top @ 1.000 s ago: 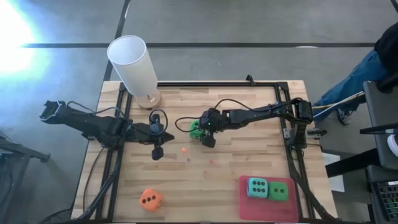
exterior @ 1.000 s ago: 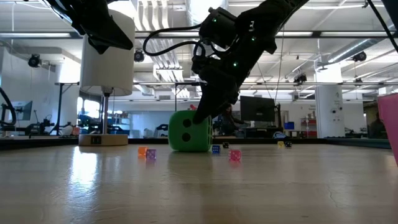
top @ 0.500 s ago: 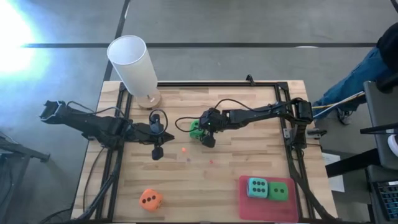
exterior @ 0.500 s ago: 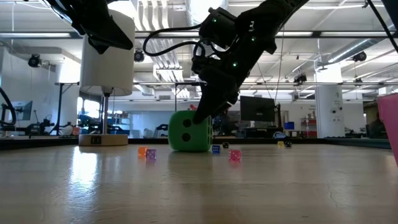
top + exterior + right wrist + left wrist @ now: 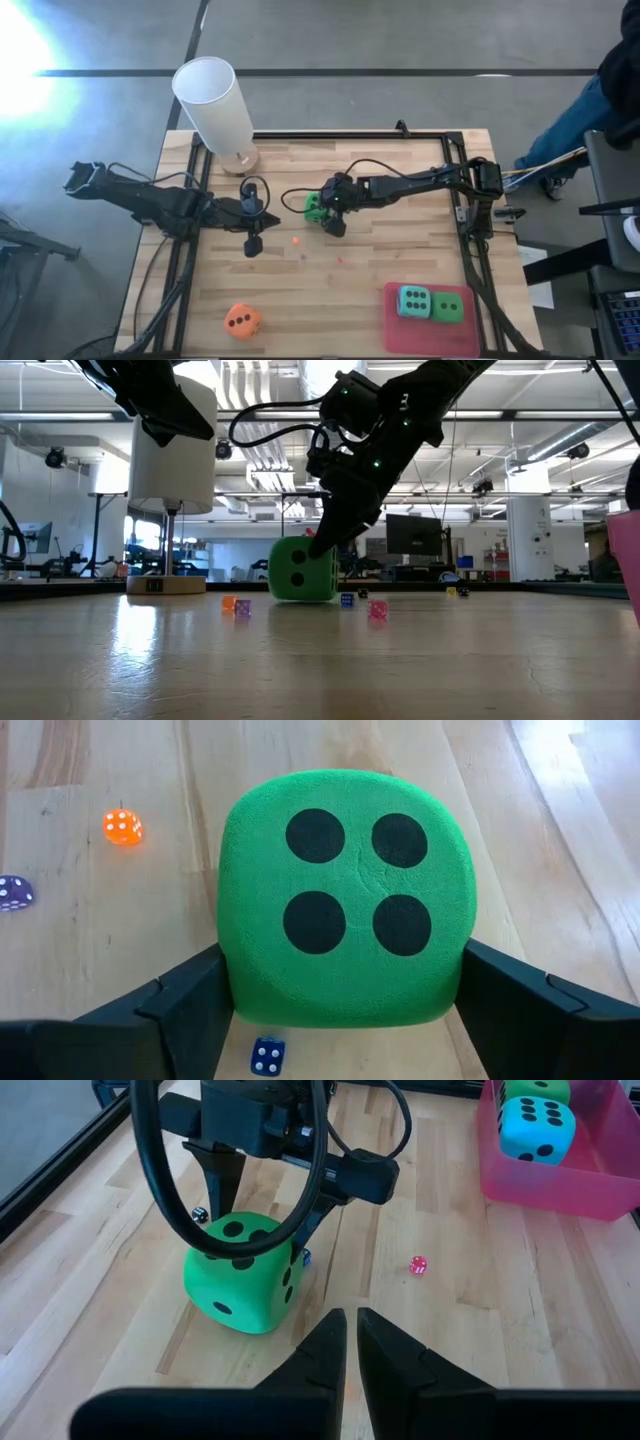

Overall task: Pick & Place Dice
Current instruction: Put the large green die into the bin

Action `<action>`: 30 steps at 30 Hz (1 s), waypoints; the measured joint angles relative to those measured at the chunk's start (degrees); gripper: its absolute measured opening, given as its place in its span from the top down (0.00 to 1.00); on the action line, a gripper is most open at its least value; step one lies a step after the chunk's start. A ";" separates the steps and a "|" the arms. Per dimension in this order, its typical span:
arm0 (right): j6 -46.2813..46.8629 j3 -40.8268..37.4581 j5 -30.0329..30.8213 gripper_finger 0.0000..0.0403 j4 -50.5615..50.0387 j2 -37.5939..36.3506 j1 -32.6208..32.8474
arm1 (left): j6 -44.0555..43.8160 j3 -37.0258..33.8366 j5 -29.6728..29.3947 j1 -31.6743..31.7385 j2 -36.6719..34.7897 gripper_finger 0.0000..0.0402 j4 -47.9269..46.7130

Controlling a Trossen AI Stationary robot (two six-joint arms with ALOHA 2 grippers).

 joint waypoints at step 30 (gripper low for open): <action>16.69 0.26 12.17 0.23 -29.19 -29.70 20.61 | 0.00 0.00 0.00 0.01 0.02 0.91 -0.09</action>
